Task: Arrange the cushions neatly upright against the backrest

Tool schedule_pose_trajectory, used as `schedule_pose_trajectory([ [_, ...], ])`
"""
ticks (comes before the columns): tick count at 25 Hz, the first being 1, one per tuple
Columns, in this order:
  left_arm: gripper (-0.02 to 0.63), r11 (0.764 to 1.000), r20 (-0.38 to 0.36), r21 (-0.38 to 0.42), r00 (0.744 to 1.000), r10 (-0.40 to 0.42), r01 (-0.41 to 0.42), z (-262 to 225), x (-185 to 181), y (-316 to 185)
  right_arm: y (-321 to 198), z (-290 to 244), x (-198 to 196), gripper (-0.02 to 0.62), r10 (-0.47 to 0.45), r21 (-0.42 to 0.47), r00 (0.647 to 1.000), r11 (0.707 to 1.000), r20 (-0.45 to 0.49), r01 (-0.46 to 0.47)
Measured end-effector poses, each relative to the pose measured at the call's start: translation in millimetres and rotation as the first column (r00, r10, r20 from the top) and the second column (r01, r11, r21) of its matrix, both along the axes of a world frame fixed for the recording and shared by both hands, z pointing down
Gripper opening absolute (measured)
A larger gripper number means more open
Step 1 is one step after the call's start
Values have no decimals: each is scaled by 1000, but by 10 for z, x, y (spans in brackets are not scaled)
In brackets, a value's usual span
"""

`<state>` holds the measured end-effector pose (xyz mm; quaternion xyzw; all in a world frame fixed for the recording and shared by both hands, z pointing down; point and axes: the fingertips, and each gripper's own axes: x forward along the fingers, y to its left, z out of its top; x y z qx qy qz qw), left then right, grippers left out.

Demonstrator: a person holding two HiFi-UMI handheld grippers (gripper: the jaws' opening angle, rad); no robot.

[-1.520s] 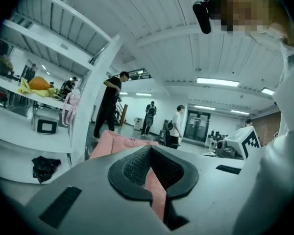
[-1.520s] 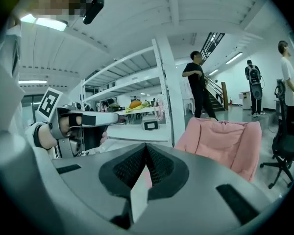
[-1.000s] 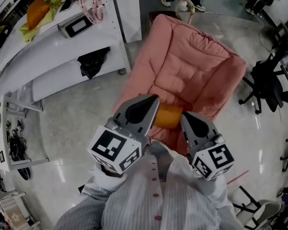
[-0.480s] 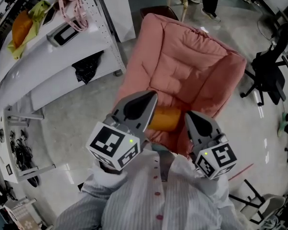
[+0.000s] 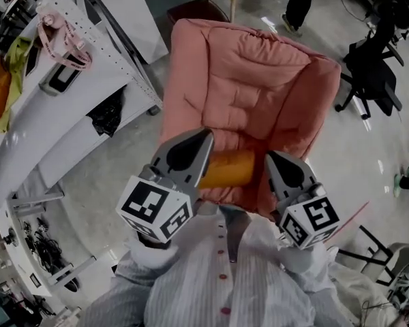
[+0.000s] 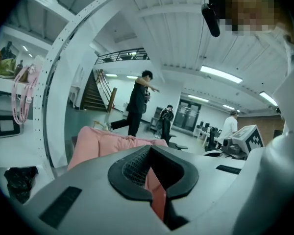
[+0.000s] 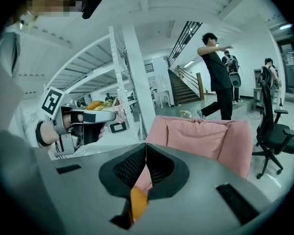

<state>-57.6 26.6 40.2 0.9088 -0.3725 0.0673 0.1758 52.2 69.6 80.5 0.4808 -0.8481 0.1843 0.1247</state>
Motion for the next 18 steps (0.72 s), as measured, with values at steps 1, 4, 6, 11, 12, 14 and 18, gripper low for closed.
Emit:
schedule_pose_trajectory([
  [1,9,1000,3,-14,1000,2,-2,58,-6,-38,-41,43,9,13,8,-9,1000,1000,0,-8],
  [4,11,998,24,-56,1000,16,-14,262,-17,-127,-149,195,39,13,27,-38,1000,999,-2,-27],
  [6,11,996,41,-83,999,24,-21,421,-31,-171,-210,315,67,14,38,-60,999,997,-7,-38],
  [11,11,988,77,-152,997,13,-1,866,-123,-287,-363,676,161,14,57,-104,998,993,-26,-60],
  [12,11,987,82,-164,997,9,5,972,-155,-315,-400,762,164,14,59,-113,998,992,-29,-62],
  [14,11,981,92,-194,996,-4,22,1201,-218,-331,-444,940,164,14,53,-136,998,989,-37,-58],
  [18,11,965,132,-256,991,-28,62,1635,-301,-279,-466,1300,224,14,61,-182,997,981,-37,-67],
])
